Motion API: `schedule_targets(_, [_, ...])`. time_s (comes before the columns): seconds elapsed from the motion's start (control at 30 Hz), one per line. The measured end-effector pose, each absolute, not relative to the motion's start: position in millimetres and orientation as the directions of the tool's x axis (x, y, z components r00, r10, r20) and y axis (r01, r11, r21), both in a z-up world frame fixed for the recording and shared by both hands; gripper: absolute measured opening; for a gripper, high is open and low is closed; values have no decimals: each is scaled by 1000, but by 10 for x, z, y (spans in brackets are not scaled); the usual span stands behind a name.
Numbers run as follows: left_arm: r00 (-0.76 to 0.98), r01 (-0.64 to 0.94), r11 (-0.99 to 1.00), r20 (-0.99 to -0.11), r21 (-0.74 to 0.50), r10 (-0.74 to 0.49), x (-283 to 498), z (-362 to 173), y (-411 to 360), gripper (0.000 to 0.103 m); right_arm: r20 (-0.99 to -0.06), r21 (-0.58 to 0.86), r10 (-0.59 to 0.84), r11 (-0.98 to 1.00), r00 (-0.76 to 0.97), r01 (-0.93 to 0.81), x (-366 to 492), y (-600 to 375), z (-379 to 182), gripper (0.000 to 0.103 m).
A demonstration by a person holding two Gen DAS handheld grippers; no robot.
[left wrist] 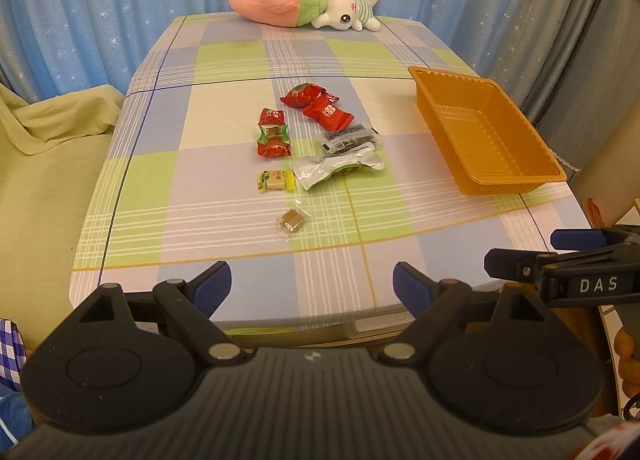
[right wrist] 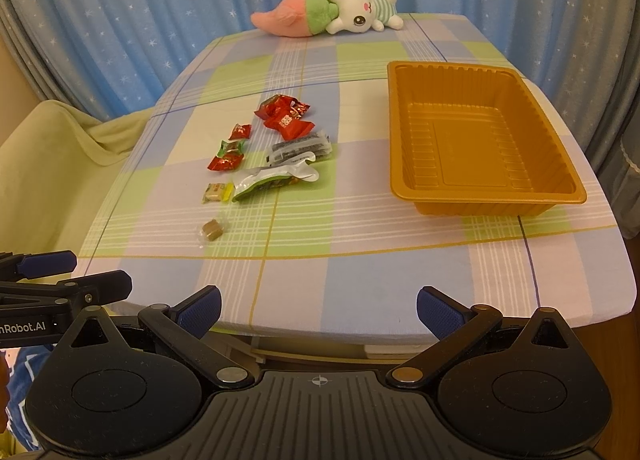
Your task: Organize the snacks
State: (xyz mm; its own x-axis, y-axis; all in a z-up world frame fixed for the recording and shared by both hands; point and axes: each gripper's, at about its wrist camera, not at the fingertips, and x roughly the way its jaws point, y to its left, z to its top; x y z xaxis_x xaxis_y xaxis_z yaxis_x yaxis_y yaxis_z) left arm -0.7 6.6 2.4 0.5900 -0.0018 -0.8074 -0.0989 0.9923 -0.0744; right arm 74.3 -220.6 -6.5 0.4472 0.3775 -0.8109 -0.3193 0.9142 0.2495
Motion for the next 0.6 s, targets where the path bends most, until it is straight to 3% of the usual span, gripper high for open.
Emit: schedule_targets(0.6, [586, -99, 992, -810, -74, -2, 28, -7, 81, 87, -814, 253, 379, 914, 441, -317, 783, -2158, -79, 103])
